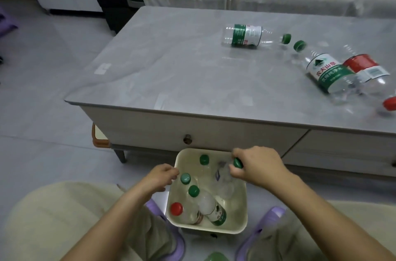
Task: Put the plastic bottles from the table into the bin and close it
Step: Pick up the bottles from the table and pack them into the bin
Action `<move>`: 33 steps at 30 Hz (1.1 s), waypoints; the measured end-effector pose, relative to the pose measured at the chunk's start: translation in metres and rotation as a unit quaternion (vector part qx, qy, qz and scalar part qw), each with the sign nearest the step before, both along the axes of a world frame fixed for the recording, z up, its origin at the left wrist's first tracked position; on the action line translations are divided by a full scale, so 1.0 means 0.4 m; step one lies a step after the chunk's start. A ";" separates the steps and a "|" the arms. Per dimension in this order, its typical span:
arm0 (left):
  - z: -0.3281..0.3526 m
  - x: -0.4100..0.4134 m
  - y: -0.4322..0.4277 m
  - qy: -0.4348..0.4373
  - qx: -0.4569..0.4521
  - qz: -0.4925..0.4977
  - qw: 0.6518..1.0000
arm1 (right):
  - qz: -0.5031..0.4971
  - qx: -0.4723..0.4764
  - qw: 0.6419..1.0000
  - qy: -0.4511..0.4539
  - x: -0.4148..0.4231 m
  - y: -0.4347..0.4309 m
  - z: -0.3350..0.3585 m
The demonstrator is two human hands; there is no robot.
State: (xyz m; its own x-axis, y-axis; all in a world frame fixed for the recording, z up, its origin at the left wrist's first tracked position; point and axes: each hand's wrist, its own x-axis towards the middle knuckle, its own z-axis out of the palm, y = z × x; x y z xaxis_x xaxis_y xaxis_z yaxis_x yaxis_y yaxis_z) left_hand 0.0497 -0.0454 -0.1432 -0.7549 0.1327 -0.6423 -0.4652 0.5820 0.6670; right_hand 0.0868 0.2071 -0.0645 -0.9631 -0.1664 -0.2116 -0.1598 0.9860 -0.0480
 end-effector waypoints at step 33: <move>-0.036 -0.017 0.153 0.101 -0.031 -0.038 0.994 | -0.116 -0.118 0.896 0.413 -0.073 0.329 0.148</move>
State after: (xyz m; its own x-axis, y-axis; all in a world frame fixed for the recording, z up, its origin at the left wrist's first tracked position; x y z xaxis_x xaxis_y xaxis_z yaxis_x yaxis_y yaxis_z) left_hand 0.0431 0.0158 -0.1575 -0.8582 0.1589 -0.4881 -0.2796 0.6526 0.7042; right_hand 0.0578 0.3388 -0.0054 -0.7892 0.1116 0.6039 -0.0301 0.9751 -0.2196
